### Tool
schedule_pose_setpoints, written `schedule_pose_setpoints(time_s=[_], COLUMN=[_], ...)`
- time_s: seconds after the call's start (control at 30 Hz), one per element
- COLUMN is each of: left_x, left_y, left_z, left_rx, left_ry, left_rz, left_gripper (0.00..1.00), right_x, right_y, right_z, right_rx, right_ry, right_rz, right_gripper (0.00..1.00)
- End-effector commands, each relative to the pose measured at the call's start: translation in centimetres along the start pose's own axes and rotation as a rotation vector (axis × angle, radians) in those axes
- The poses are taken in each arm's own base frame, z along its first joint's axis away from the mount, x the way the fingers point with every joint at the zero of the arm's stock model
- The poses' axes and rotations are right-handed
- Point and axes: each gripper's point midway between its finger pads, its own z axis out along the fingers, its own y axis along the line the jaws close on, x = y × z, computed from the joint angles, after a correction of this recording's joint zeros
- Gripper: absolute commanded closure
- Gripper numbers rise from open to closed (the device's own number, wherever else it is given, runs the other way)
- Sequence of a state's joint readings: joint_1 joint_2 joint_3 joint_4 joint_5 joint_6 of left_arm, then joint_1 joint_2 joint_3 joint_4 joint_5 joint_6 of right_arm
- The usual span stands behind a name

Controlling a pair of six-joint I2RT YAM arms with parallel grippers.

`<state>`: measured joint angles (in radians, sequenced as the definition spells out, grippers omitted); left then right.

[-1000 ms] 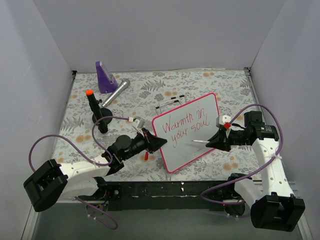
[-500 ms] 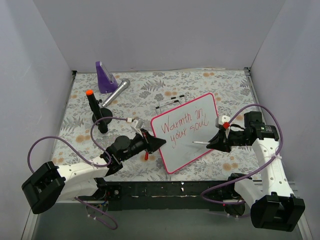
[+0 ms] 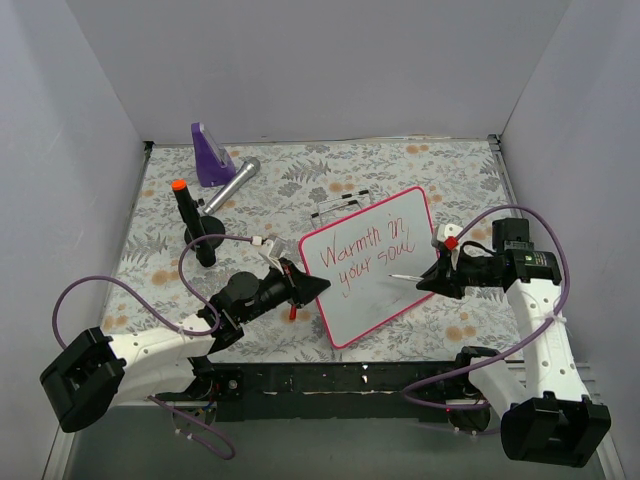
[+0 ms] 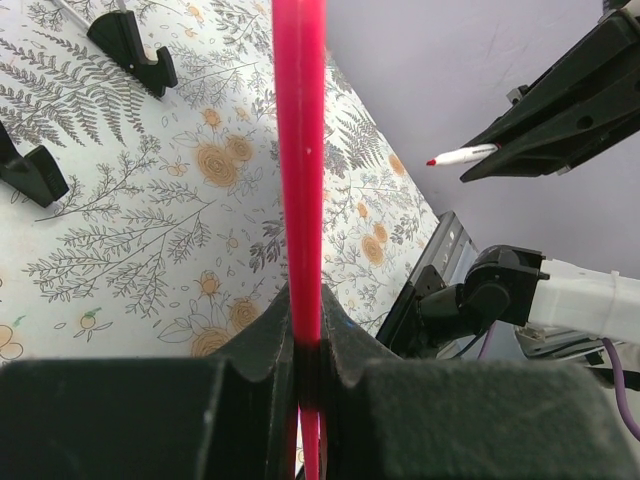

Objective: Write a sentence on the whiteboard
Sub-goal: Place the whiteboard on the whiteboard stand.

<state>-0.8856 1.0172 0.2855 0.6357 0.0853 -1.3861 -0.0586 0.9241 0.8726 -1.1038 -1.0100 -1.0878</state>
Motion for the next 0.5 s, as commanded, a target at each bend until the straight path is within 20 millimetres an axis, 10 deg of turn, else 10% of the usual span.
schedule_pose_setpoints(time_s=[0.0,0.47], left_x=[-2.1,-2.3], left_y=[-1.6,-2.6], left_z=[-0.1,0.0], left_rx=[0.049,0.085], left_ry=[-0.064,-0.050], left_rz=[0.031,0.057], left_gripper=[1.00,1.00], right_x=[-2.1,-3.3], right_y=[-1.4,-1.8], right_z=[-1.0,-1.8], right_rx=[0.080,0.134], right_ry=[-0.010,-0.021], right_rz=[-0.033,-0.031], right_gripper=[0.99,0.99])
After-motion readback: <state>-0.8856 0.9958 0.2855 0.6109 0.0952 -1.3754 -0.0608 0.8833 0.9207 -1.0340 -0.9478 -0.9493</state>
